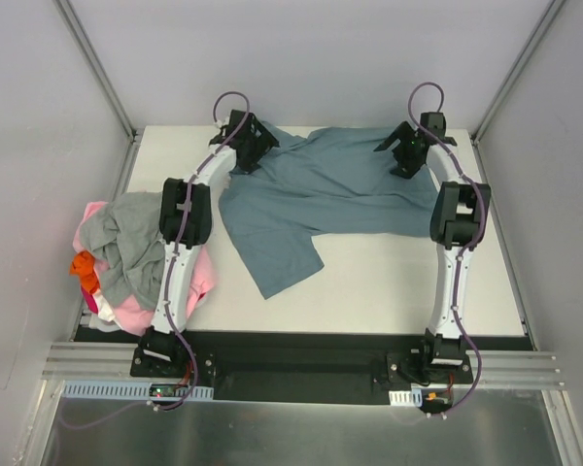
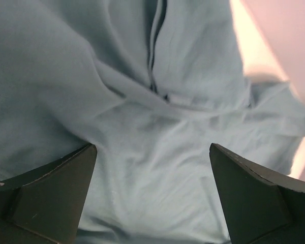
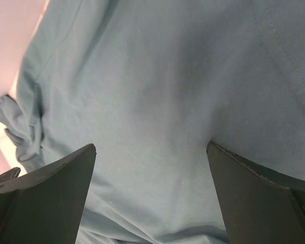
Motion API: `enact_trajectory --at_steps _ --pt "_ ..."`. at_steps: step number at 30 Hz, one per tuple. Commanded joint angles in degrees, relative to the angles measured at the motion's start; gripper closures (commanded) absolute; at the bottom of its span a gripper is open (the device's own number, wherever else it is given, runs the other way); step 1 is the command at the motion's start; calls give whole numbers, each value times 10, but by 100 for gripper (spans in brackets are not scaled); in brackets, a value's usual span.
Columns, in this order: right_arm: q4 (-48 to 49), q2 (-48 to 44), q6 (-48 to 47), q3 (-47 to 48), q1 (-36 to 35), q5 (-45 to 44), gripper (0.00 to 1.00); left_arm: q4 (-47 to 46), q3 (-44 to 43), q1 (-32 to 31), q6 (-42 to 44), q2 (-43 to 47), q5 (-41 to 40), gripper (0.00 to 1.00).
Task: Fold and stack the t-shirts
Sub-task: Flatten out the tshirt
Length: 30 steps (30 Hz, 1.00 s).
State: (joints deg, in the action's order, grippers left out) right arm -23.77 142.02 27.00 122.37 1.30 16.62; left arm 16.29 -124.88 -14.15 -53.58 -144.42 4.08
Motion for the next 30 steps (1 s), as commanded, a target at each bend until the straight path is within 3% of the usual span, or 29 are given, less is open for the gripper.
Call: enact_trajectory --at_steps 1,11,19,26,30 --pt "20 51 55 32 1 0 4 -3 -41 18 -59 -58 0 5" --pt "129 134 156 114 6 -4 4 -84 -156 40 -137 -157 5 5" --pt "191 144 181 129 18 -9 4 -152 -160 52 -148 -171 8 4" --pt "196 4 99 57 28 71 4 -188 -136 58 -58 -49 69 3" --pt "110 -128 -4 59 30 102 4 -217 -109 57 -3 57 96 1"
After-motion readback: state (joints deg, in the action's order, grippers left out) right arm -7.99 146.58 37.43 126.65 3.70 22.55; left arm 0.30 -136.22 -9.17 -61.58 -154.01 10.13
